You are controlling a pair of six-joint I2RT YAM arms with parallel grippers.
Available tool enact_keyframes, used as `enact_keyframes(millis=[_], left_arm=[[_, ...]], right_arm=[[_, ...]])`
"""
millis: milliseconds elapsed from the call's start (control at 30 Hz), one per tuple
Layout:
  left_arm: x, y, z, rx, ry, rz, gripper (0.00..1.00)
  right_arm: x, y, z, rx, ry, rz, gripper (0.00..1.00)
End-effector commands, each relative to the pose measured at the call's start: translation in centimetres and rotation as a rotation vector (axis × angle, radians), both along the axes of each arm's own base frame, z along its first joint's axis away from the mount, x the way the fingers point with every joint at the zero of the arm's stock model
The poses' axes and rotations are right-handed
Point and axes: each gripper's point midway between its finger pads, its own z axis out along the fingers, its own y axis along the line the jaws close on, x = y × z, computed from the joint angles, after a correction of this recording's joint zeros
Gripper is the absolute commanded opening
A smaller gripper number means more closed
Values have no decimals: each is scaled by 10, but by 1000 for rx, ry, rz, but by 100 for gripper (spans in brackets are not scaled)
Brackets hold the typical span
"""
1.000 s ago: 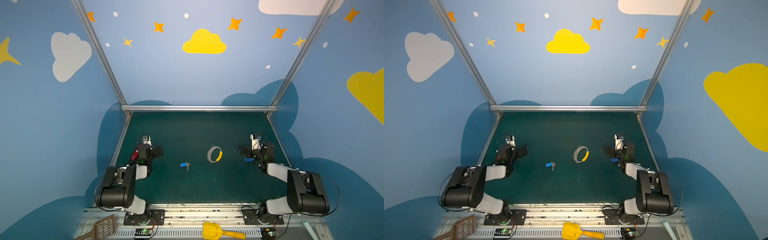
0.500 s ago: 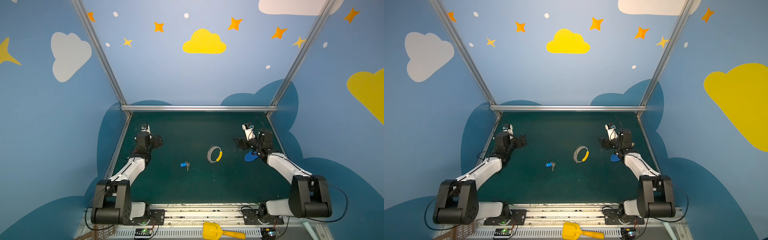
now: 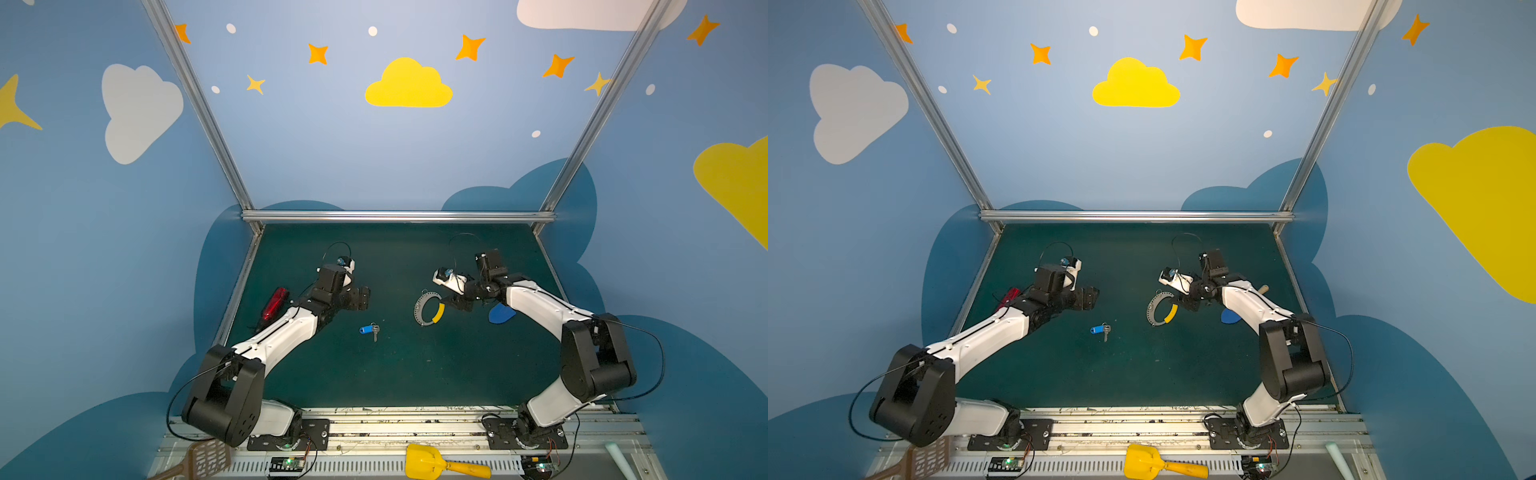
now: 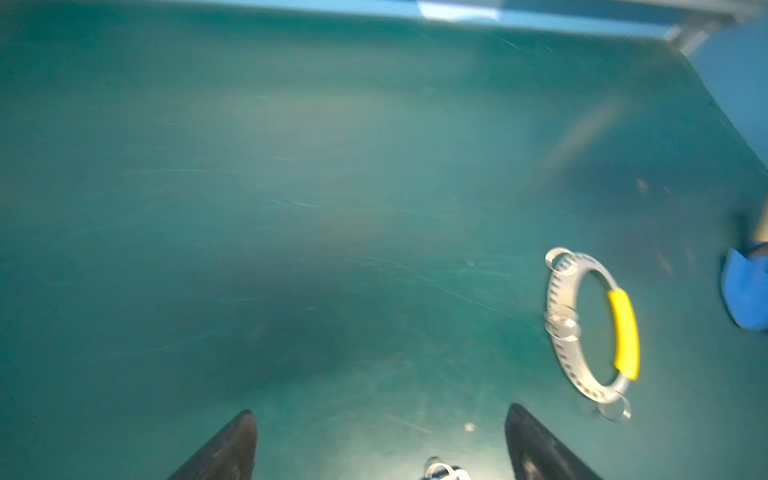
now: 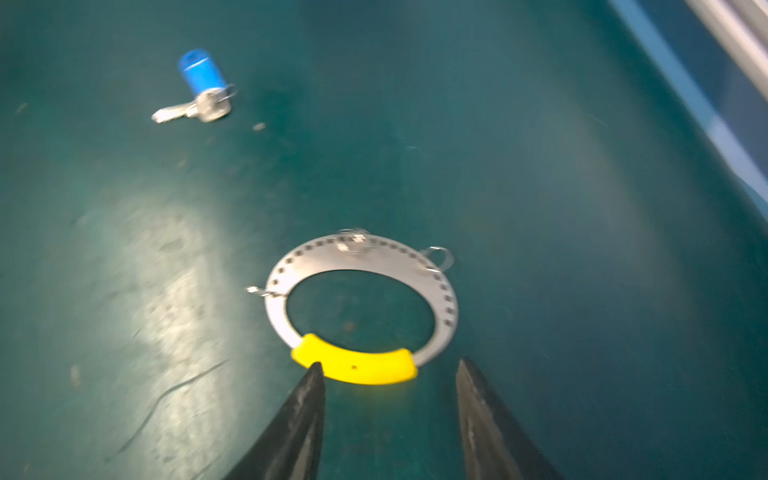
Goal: Put the keys on the keyring
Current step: 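Reach the right gripper to the silver hoop's yellow grip while the left arm moves forward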
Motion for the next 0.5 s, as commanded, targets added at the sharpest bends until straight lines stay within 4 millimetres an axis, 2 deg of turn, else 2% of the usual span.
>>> enact_keyframes(millis=[0, 67, 300, 467], left_arm=[[-3, -15, -8, 8, 37, -77, 88], [1, -20, -6, 4, 33, -89, 87], [10, -23, 0, 11, -7, -102, 83], [9, -19, -1, 34, -17, -96, 80]], right_arm=[[-34, 8, -10, -34, 8, 203, 46], [-45, 15, -14, -34, 25, 263, 46], [-61, 31, -38, -107, 109, 393, 41], [-58, 39, -52, -157, 115, 423, 37]])
